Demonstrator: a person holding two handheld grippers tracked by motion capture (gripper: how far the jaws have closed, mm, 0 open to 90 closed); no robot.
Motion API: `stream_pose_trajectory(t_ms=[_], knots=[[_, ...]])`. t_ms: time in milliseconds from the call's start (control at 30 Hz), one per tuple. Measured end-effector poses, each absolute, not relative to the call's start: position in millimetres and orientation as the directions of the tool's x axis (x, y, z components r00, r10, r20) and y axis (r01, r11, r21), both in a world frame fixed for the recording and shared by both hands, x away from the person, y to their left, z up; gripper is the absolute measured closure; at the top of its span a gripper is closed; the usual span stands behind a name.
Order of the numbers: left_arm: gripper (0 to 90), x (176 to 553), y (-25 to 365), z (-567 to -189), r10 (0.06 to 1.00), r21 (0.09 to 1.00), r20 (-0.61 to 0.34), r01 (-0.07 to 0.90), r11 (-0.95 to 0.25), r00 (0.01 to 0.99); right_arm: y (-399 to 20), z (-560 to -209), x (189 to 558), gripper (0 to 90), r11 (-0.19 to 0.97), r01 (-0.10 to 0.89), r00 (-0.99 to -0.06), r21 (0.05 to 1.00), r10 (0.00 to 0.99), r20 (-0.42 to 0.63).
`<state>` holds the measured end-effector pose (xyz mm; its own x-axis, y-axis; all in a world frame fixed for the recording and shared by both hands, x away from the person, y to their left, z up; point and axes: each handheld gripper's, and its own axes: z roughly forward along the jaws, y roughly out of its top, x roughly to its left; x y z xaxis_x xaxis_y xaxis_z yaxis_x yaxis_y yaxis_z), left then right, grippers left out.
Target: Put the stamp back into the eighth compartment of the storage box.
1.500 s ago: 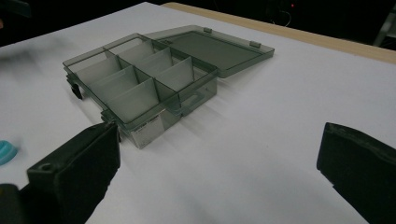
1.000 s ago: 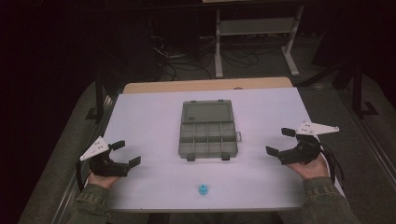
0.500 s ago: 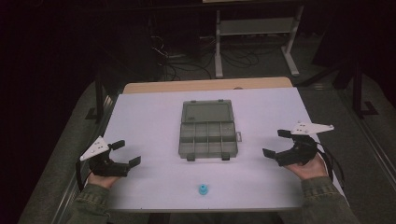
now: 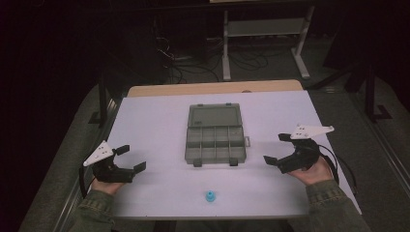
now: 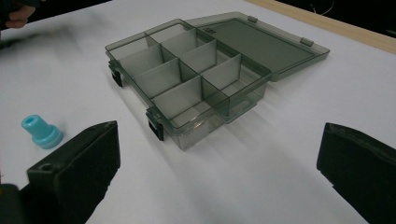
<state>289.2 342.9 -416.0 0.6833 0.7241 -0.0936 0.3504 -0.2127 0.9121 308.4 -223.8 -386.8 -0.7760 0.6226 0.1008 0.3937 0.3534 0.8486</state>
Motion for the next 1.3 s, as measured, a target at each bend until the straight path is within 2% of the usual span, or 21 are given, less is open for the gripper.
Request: stream_pose_trajectory(t_ms=[1300], knots=[[0.0,289,342,-415,0.724,0.914,-0.091,0.345,-0.211,0.683,-176,-387,308,0.0,0.488,0.35,-0.862,0.799,0.503,0.071]])
